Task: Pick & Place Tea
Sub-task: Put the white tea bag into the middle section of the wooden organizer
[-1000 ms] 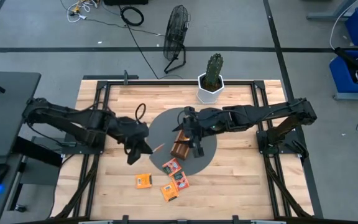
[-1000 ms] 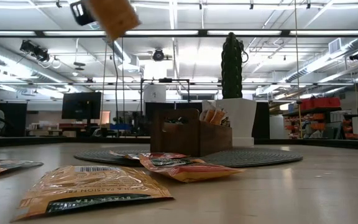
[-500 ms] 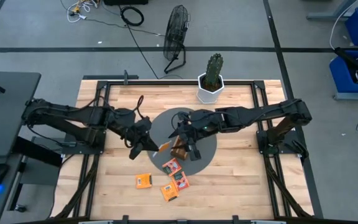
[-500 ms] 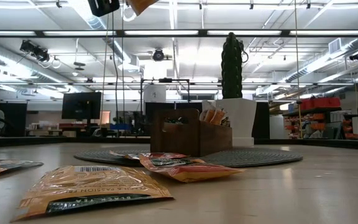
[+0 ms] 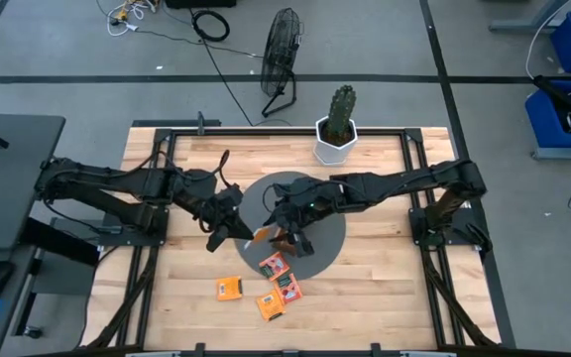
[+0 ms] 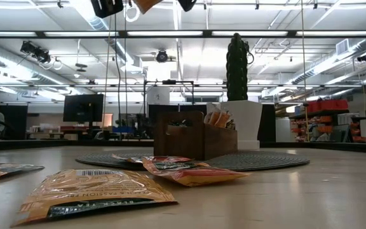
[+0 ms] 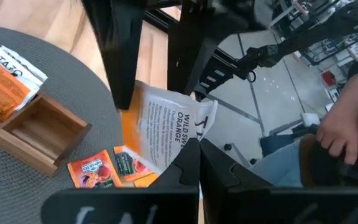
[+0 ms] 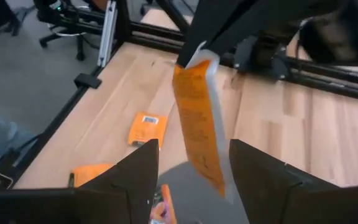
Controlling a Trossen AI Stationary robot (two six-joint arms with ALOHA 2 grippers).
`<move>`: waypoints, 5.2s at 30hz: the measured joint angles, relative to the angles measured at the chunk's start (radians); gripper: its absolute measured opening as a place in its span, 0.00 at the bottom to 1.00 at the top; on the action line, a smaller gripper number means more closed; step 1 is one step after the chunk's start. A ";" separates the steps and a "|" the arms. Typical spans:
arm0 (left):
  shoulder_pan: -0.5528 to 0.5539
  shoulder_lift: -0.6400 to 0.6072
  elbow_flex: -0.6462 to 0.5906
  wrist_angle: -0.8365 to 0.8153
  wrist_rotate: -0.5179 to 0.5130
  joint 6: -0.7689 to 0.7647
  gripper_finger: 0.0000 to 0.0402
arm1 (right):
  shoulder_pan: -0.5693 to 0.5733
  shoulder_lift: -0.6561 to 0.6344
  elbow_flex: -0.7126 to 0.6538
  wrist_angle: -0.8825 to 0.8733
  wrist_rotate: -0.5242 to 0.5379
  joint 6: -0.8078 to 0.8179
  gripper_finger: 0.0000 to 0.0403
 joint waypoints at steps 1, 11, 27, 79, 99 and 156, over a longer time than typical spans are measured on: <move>0.000 0.000 0.000 -0.002 0.000 0.000 0.00 | 0.000 0.005 0.000 0.007 -0.009 0.000 0.50; 0.002 0.000 0.000 -0.007 -0.009 0.000 0.00 | 0.000 0.007 0.000 0.022 -0.034 -0.014 0.21; 0.065 -0.017 0.000 -0.001 -0.145 0.027 0.21 | -0.009 -0.042 0.000 -0.053 0.073 0.048 0.00; 0.170 -0.118 0.000 0.183 -0.347 0.226 0.02 | -0.049 -0.141 0.001 0.270 0.446 0.247 0.02; 0.170 -0.126 0.000 -0.044 -0.177 0.239 0.01 | -0.049 -0.210 0.012 -0.018 0.322 0.315 0.27; 0.277 0.029 0.000 -0.268 0.218 0.368 0.01 | -0.188 0.310 0.647 -0.518 -0.259 0.486 0.27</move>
